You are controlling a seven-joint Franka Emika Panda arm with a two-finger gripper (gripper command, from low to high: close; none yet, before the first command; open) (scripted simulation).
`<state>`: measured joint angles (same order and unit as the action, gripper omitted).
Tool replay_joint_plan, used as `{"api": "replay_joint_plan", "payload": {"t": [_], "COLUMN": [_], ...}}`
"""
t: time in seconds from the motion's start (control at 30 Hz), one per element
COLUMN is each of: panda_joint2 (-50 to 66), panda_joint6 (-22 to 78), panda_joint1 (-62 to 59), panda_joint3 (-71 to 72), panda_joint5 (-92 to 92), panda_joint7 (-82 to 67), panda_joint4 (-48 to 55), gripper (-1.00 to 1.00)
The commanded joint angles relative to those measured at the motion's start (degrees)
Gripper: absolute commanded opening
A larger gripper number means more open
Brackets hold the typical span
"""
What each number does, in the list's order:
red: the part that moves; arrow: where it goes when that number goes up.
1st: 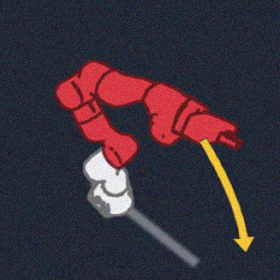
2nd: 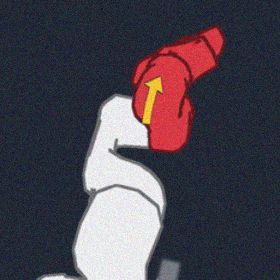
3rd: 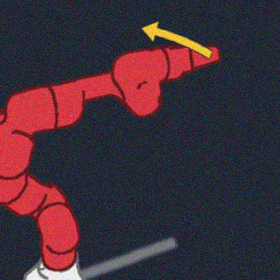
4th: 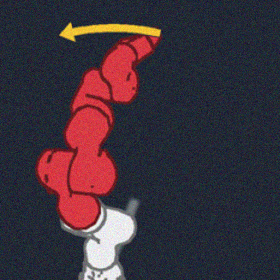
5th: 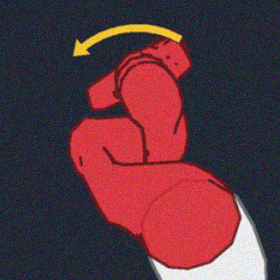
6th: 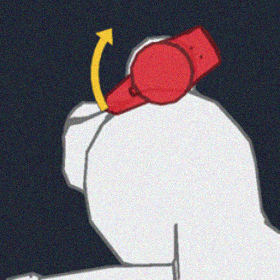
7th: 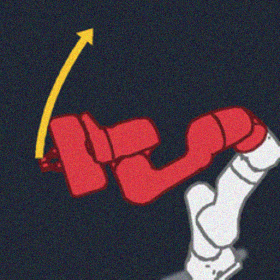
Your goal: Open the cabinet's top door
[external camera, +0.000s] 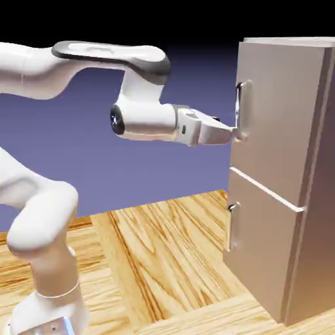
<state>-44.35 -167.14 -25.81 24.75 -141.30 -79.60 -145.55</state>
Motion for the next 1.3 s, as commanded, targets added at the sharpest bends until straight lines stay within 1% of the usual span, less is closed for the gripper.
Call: {"api": "replay_joint_plan", "payload": {"t": [0.0, 0.2, 0.27, 0.4, 0.43, 0.47, 0.5, 0.7, 0.9, 1.07, 1.27], "panda_joint2": [-0.21, -1.44, -1.52, 6.87, 6.90, 6.90, 6.90, 4.11, -0.06, -3.89, -8.04], "panda_joint6": [0.12, 0.85, 0.89, 3.34, 3.34, 3.34, 3.34, 7.27, 11.76, 16.43, 24.24], "panda_joint1": [-0.47, -3.27, -3.44, -10.39, -10.41, -10.42, -10.42, 1.30, 9.59, 13.70, 15.46], "panda_joint3": [0.44, 3.06, 3.21, 8.29, 8.31, 8.31, 8.31, -3.07, -13.01, -20.32, -28.71], "panda_joint5": [-2.50, -17.45, -18.35, -21.64, -21.65, -21.65, -21.65, -6.99, 7.96, 20.42, 35.37], "panda_joint7": [-2.16, -15.07, -15.85, -19.54, -19.55, -19.55, -19.55, -11.24, -2.88, 3.80, 11.05], "panda_joint4": [0.27, 1.91, 2.01, 8.95, 8.98, 8.98, 8.98, 2.64, -3.10, -7.14, -10.74], "gripper": [0.00, 0.00, 0.00, 0.00, 0.00, -1.00, -1.00, -1.00, -1.00, -1.00, -1.00]}}
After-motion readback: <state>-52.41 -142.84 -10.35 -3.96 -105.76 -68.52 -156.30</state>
